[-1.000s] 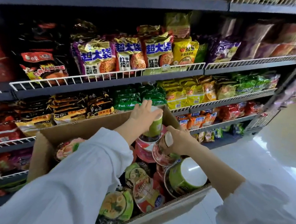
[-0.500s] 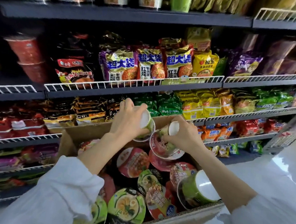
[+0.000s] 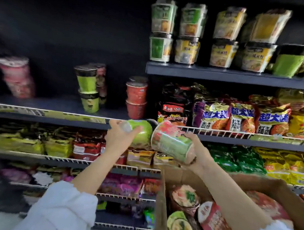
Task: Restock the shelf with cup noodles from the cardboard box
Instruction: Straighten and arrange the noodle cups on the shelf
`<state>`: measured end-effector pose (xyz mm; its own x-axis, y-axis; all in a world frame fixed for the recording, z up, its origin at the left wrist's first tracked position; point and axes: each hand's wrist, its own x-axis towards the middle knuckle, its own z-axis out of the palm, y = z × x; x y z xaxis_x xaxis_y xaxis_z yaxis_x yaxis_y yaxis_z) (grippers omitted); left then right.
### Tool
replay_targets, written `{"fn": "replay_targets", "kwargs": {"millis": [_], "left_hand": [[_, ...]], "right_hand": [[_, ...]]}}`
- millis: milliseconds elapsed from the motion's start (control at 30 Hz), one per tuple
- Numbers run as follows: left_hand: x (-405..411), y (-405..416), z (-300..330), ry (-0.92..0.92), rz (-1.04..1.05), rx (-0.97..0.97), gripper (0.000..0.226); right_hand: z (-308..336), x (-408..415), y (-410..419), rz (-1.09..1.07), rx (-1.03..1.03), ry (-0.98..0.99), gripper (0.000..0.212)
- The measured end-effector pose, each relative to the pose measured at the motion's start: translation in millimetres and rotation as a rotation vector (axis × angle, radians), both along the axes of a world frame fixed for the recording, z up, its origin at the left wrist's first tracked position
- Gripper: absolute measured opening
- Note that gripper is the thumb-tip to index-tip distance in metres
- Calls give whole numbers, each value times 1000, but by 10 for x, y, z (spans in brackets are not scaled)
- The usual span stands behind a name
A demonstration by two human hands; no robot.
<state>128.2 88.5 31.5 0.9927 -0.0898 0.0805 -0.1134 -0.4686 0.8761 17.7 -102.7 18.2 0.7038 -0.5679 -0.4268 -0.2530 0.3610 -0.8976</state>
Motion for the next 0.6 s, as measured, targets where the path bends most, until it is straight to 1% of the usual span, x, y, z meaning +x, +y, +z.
{"fn": "replay_targets", "kwargs": {"millis": [100, 167, 233, 333, 400, 467, 500, 600], "left_hand": [[524, 514, 29, 177, 57, -151, 98], [824, 816, 48, 350, 80, -374, 97], [1019, 1072, 73, 526, 62, -621, 88], [1302, 1309, 100, 657, -1, -779, 68], [1511, 1371, 94, 704, -53, -862, 69], [1726, 1385, 55, 710, -114, -806, 77], [1825, 1375, 37, 702, -143, -781, 76], [2109, 1341, 42, 627, -218, -734, 49]], "right_hand": [[43, 485, 471, 49, 271, -126, 70], [59, 748, 720, 110, 446, -180, 64], [83, 964, 966, 169, 539, -238, 66], [109, 1327, 1257, 225, 517, -278, 68], [148, 1577, 1389, 257, 442, -285, 67], [164, 1841, 1467, 268, 385, -292, 61], [170, 1966, 1483, 270, 356, -295, 56], [169, 2316, 1471, 319, 256, -297, 40]]}}
